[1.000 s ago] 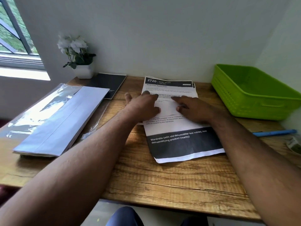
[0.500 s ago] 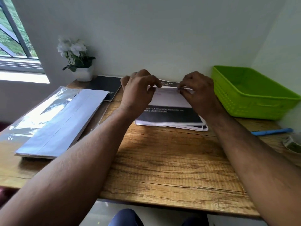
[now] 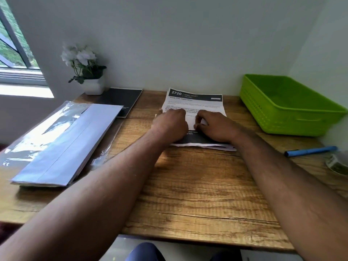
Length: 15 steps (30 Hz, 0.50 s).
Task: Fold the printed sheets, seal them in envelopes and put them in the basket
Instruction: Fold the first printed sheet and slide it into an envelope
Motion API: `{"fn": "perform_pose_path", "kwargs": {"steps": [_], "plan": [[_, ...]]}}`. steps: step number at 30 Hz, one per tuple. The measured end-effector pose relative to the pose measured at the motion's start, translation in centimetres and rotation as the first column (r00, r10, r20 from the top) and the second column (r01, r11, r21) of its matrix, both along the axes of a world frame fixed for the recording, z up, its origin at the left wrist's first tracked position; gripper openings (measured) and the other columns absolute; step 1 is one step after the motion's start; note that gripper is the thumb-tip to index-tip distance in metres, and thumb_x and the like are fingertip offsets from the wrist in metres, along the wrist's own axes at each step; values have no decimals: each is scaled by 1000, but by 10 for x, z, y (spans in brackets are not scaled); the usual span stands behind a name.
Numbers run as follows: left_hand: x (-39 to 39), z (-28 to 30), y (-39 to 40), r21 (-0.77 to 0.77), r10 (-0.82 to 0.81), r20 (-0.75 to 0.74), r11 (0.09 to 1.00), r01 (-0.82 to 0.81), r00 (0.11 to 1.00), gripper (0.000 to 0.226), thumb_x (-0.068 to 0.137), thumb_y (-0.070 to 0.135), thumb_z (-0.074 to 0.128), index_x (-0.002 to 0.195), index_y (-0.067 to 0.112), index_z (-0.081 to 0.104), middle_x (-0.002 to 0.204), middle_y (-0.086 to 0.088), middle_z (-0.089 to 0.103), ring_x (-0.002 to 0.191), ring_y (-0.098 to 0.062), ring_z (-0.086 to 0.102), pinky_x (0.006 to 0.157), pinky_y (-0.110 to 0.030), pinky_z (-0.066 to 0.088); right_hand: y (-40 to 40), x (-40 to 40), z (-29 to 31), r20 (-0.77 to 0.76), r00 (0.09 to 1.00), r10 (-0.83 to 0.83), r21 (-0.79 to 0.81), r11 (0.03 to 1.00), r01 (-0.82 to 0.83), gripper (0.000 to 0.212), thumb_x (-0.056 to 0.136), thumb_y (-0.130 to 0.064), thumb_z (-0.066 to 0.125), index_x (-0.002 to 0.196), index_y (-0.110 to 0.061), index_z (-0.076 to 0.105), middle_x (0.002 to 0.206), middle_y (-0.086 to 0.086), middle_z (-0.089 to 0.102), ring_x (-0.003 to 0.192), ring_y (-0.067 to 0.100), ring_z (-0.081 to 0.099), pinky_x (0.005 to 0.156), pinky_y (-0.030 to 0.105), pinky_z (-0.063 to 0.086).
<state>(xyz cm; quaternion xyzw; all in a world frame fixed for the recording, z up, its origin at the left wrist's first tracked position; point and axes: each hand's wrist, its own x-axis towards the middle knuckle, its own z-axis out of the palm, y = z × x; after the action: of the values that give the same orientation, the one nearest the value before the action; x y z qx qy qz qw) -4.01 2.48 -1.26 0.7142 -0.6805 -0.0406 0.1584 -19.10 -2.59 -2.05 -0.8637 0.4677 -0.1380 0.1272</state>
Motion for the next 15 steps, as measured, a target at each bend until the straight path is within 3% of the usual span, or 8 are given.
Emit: {"fn": "perform_pose_path", "kwargs": {"steps": [2,6,10,15], "plan": [[-2,-8,-1,25,-12,-81,1000,14,997,24,92,16,41,115,14,47,116,-13,60,110,-33,55,95,-47,42,1,7,-2,-9,1000,-14,-35,999,13,22,95,-28,49,113,-17,56,118,7,59,110,26,54,87,34,43],[-2,-21,-3,118,-17,-93,993,28,996,47,98,25,29,144,15,28,153,-12,32,145,-31,20,118,-48,15,4,20,-13,-121,992,-44,-127,991,29,42,98,-31,39,139,-20,41,147,6,39,129,32,41,104,44,37],[0,-25,-8,128,-52,-9,990,53,999,51,101,33,19,151,23,21,161,2,18,149,-24,8,120,-48,6,2,23,-17,-191,980,-47,-123,992,23,40,101,-37,27,137,-25,40,147,-2,40,132,29,37,103,47,33],[0,-22,-12,221,-7,36,975,-1,999,55,101,37,19,154,27,8,162,9,3,149,-19,0,117,-57,-4,-5,21,-20,-240,968,-79,0,997,81,49,102,-39,20,150,-28,18,159,-10,14,147,17,13,116,53,10]]}}
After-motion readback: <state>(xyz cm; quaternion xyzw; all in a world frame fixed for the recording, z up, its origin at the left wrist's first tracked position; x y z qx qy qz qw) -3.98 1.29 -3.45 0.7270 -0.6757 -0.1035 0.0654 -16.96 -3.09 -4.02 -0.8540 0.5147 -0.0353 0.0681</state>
